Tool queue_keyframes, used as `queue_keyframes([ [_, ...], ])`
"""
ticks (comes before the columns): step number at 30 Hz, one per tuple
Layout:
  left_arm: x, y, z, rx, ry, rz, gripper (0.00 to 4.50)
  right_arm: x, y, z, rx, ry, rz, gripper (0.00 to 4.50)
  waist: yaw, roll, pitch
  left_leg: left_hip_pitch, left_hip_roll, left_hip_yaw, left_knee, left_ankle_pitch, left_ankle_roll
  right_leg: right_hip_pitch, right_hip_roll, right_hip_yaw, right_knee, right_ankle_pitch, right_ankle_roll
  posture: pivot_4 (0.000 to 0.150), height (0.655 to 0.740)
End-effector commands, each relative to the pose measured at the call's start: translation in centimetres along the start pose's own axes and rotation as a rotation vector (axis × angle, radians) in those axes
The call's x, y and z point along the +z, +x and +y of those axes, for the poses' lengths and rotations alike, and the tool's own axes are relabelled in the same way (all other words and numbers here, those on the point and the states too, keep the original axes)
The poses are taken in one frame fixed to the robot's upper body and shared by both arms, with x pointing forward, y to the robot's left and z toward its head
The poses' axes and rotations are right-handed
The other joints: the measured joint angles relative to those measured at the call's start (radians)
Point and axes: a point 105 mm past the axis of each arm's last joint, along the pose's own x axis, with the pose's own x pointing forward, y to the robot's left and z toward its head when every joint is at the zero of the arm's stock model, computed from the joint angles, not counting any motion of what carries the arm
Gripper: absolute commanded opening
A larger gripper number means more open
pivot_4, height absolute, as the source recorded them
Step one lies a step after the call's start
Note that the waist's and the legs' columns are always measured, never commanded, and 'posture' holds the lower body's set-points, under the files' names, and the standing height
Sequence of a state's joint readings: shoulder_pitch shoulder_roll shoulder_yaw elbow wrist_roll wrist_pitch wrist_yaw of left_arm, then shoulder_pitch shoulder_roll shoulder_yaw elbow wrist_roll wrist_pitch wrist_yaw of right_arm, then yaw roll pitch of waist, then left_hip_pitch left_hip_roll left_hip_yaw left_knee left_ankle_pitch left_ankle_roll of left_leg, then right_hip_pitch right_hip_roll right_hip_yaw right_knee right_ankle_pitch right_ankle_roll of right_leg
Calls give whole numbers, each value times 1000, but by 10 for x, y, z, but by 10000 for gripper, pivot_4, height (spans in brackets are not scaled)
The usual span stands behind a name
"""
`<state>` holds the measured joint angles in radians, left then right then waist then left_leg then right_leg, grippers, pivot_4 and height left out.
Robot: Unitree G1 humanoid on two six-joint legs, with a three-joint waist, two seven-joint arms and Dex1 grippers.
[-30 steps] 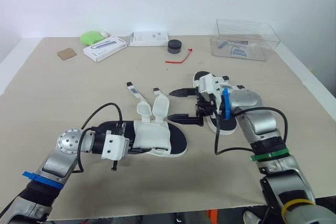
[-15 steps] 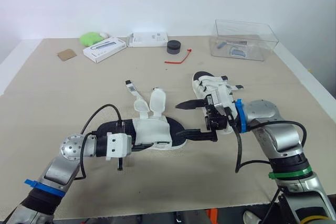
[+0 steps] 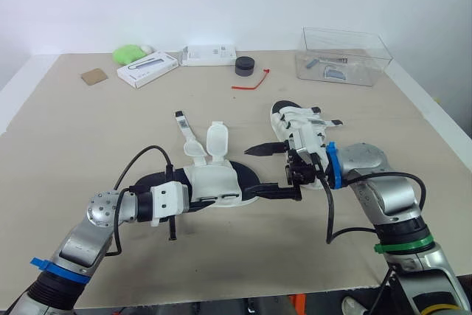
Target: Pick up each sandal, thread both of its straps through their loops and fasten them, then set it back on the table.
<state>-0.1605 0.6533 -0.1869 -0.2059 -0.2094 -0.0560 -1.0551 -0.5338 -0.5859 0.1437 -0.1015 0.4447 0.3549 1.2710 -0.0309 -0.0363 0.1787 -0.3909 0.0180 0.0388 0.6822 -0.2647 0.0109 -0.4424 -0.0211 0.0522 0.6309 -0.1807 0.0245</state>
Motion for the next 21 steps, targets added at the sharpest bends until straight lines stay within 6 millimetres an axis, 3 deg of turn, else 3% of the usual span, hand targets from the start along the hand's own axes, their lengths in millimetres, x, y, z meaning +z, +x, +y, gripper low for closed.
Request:
queue_keyframes([
  [1,14,1,-11,-83,-51,-49,6443,10,-1,-3,5,-51,-10,45000,0,0,0,0,0,0,0,0,0,0,0,0,0,0,0,1500,7400],
  [2,17,0,-12,-98,-65,-58,8261,9,-1,-3,5,-52,-8,45000,0,0,0,0,0,0,0,0,0,0,0,0,0,0,0,1500,7400],
  [6,19,-3,-12,-128,-86,-47,28225,8,-2,-6,-3,-54,0,45000,0,0,0,0,0,0,0,0,0,0,0,0,0,0,0,1500,7400],
  [10,24,-11,-16,-195,-143,-38,44644,6,-2,-8,-5,-56,11,45000,0,0,0,0,0,0,0,0,0,0,1,0,0,0,0,1500,7400],
  [14,26,-28,-14,-234,-297,-18,44644,3,-3,-10,-10,-57,31,45000,0,0,0,0,1,-1,0,0,0,0,2,0,0,-1,-1,1500,7400],
  [18,16,-44,-14,-266,-297,61,44644,1,-4,-11,-15,-59,35,45000,0,0,0,0,2,-1,0,0,0,0,3,-1,1,-1,-2,1500,7400],
  [21,13,-54,-3,-236,-296,94,44644,0,-4,-12,-16,-57,36,45000,0,0,0,0,2,0,0,0,0,0,3,-1,1,-2,-3,1500,7400],
])
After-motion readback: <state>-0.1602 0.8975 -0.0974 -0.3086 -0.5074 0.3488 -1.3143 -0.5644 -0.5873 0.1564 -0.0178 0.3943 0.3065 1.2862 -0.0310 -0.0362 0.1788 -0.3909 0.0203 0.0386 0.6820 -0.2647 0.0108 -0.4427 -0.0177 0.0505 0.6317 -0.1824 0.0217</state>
